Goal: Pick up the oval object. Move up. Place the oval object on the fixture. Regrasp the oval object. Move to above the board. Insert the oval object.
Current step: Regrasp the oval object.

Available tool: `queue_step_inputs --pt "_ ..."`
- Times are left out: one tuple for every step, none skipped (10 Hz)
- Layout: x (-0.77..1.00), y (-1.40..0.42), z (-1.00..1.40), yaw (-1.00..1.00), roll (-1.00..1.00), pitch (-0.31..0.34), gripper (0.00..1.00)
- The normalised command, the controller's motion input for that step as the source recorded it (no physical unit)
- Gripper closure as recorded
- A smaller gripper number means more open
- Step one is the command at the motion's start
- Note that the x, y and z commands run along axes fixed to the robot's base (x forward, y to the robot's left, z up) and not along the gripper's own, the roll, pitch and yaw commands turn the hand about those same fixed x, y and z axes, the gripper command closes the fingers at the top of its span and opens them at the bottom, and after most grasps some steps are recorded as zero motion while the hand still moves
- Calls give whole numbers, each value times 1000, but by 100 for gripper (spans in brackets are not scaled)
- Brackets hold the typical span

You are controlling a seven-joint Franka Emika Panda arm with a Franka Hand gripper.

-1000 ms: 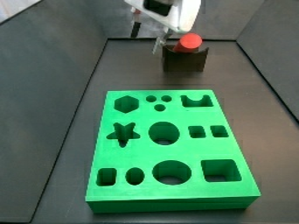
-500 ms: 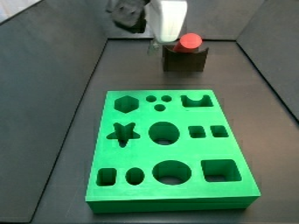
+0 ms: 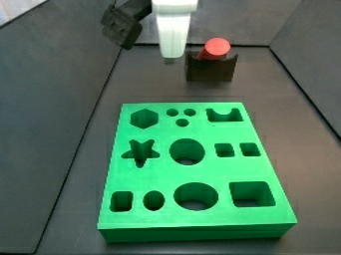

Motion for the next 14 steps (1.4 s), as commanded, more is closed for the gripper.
queue_step_inputs --pt "-23 8 -5 -342 129 118 0" --pt "-10 9 8 -205 67 164 0" --pt "1000 1 5 -90 124 106 0" --pt "1000 -1 -5 -37 122 116 0" --pt "1000 -5 -32 -13 125 142 0" --pt "1000 -8 -34 -4 129 139 0" --pt "1000 -16 -34 12 136 124 0" --pt "1000 -19 -39 21 134 111 0" --pt "1000 -21 -42 23 132 101 0" --pt "1000 -21 -47 20 128 98 0" --pt "1000 -25 -46 19 125 97 0" --pt "1000 -24 -49 18 120 97 0" --pt "1000 -26 -46 18 119 99 0" --pt "1000 -26 -49 14 114 100 0"
